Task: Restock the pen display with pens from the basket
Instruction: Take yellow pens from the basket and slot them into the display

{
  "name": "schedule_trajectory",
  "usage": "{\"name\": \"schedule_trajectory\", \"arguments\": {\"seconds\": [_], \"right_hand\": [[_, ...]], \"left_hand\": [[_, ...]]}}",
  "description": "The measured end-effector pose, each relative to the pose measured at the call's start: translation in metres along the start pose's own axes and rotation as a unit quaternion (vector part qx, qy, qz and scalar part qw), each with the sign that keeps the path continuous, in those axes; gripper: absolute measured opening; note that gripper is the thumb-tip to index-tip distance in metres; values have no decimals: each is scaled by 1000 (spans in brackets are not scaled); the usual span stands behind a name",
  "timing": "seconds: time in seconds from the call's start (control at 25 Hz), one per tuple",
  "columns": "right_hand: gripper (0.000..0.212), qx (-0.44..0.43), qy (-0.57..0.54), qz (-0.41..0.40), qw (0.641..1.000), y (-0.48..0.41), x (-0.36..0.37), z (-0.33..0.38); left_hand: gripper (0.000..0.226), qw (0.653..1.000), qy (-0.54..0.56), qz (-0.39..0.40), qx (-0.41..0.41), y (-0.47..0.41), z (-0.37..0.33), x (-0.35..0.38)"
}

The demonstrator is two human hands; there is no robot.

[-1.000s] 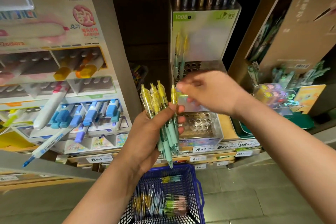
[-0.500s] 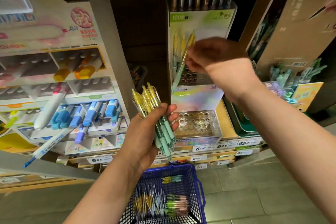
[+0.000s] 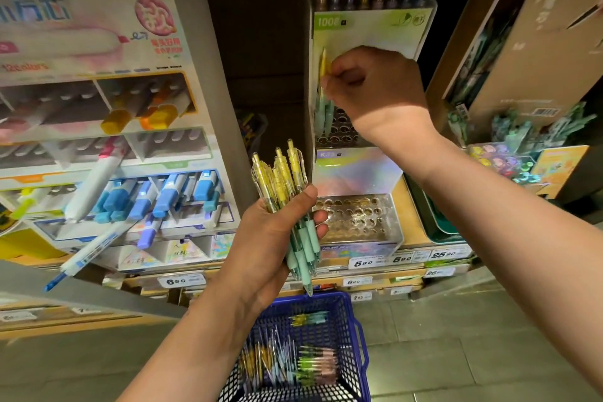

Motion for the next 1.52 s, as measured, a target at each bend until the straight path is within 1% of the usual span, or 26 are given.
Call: {"name": "schedule_trajectory", "arguments": {"seconds": [0.08, 0.2, 0.32, 0.4, 0.44, 0.48, 0.56, 0.6, 0.68, 0.76, 0.84, 0.96, 1.04, 1.16, 1.2, 1.28, 1.36, 1.44, 1.52], "right_hand": [[10, 3, 56, 11, 998, 2, 5, -1], [14, 22, 82, 22, 996, 5, 8, -2], [18, 41, 107, 41, 993, 4, 6, 2], [23, 63, 140, 75, 985, 12, 1, 2], [29, 72, 151, 116, 979, 20, 0, 1], [33, 78, 134, 174, 972, 33, 1, 1], [30, 96, 15, 286, 953, 62, 7, 7], [26, 100, -42, 308, 945, 70, 9, 9], [17, 114, -107, 300, 941, 75, 13, 5], [12, 170, -178, 274, 930, 72, 12, -1], [5, 203, -247, 210, 924, 64, 3, -4], [3, 175, -284, 91, 939, 41, -22, -11], [5, 142, -268, 31, 952, 22, -37, -14], [25, 92, -202, -33, 975, 3, -46, -15], [26, 69, -168, -39, 983, 0, -45, -15], [17, 37, -120, -32, 992, -1, -37, -13], [9, 35, -98, -21, 994, -1, -29, -15], [14, 38, -67, -6, 997, 0, -23, -14], [18, 16, 14, 27, 999, 2, -17, -12]], "left_hand": [[15, 1000, -1, 2, 7, 0, 0, -1], [15, 1000, -3, 5, 16, -2, 0, -4], [21, 1000, 1, 6, 24, -4, -2, -4], [23, 999, -1, 14, 30, -5, -3, -1], [23, 999, -2, 18, 32, -6, -4, 1], [25, 999, 1, 20, 35, -7, -5, 2], [31, 999, 6, 26, 41, -8, -6, 4], [35, 999, 6, 30, 42, -8, -6, 5], [39, 998, 8, 36, 44, -9, -5, 6], [39, 998, 11, 33, 44, -11, -2, 7], [34, 999, 17, 15, 46, -13, 0, 6], [25, 999, 29, 15, 25, -15, 1, 5], [25, 999, 34, 26, 5, -15, 1, 4], [26, 998, 62, 17, -28, -14, 3, 4], [26, 996, 74, 16, -39, -13, 4, 4], [23, 994, 91, 17, -53, -13, 4, 6], [18, 994, 94, 16, -54, -13, 3, 7], [15, 996, 77, 11, -42, -13, 2, 7], [14, 998, 56, 9, -29, -13, 1, 8]]}}
Point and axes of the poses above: each hand's wrist, its own y-axis away from the middle knuckle, its own x-axis out of the palm, z = x × y, the point moved 4 cm from there along -y, towards the middle knuckle, and after that the axes turned 5 degrees about y, right-handed, at the moved point
